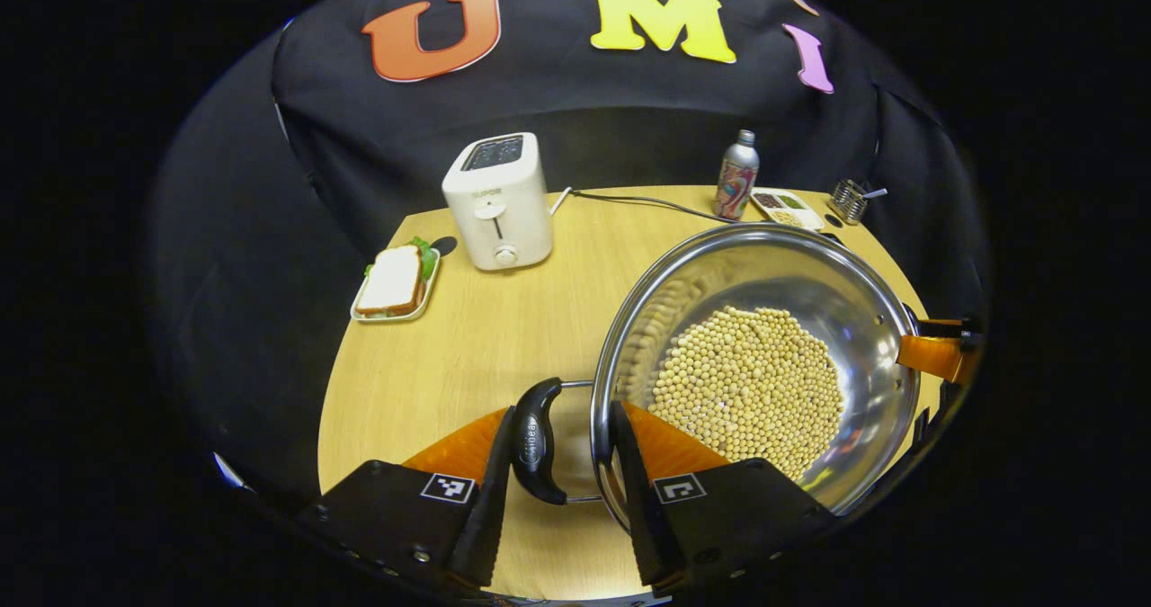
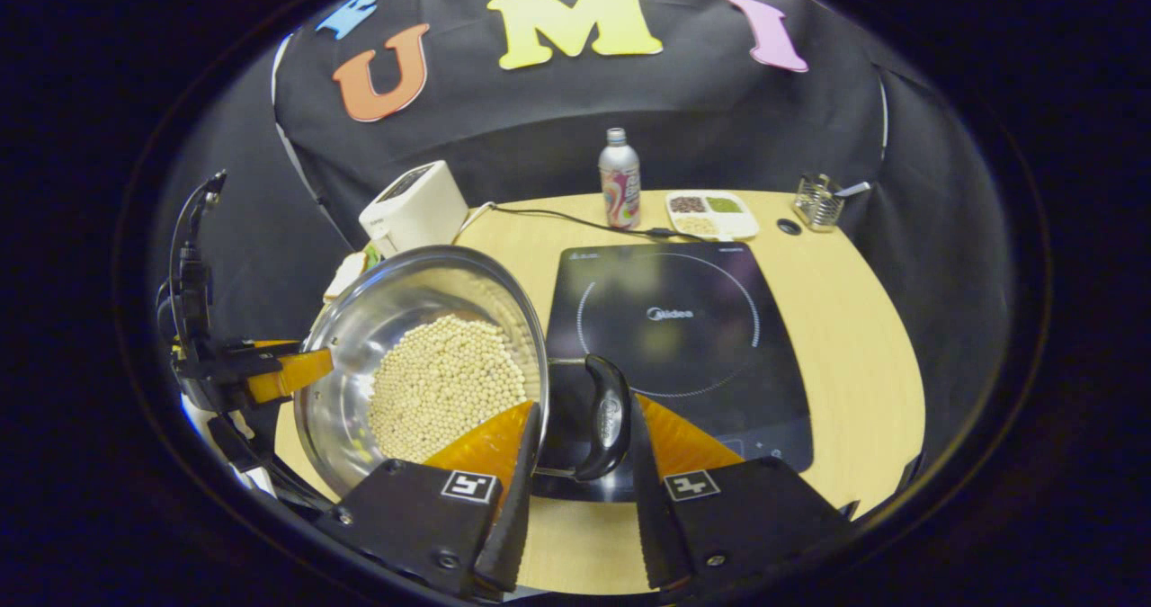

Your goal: First push the handle of the pot to place it horizontally, then grasp the pot with both hands and set it on the induction cooktop.

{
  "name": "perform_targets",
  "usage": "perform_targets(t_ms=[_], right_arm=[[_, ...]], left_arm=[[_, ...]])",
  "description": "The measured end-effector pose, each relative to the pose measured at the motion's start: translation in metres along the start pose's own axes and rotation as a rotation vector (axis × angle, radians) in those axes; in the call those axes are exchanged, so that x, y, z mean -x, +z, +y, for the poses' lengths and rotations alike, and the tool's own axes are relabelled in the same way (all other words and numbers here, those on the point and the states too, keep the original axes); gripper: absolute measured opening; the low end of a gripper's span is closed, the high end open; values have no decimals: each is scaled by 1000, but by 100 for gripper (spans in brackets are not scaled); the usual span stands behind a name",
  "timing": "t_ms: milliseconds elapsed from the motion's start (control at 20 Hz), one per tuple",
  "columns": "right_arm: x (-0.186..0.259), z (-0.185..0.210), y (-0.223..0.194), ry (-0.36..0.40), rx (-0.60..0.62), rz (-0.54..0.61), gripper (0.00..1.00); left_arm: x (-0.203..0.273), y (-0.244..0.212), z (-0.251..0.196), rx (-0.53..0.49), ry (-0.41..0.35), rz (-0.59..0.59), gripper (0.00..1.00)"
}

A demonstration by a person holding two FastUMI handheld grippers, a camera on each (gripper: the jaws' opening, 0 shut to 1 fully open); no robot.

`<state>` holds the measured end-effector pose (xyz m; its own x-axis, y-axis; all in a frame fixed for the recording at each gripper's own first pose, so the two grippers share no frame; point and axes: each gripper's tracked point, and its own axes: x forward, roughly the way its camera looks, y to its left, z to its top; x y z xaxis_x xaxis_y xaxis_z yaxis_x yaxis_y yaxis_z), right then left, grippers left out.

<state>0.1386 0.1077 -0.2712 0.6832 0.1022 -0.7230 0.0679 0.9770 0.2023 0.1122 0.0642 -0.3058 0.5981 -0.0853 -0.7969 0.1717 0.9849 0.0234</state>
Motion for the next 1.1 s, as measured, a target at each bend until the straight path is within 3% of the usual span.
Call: perform_targets(t_ms=[500, 1100], right_arm=[[43, -112, -5, -120, -62, -35, 51], [-3, -207, 52, -69, -6, -12, 51]], left_arm=[[-8, 18, -126, -57, -104, -7, 57], [-53, 56, -199, -13, -35, 28, 57]])
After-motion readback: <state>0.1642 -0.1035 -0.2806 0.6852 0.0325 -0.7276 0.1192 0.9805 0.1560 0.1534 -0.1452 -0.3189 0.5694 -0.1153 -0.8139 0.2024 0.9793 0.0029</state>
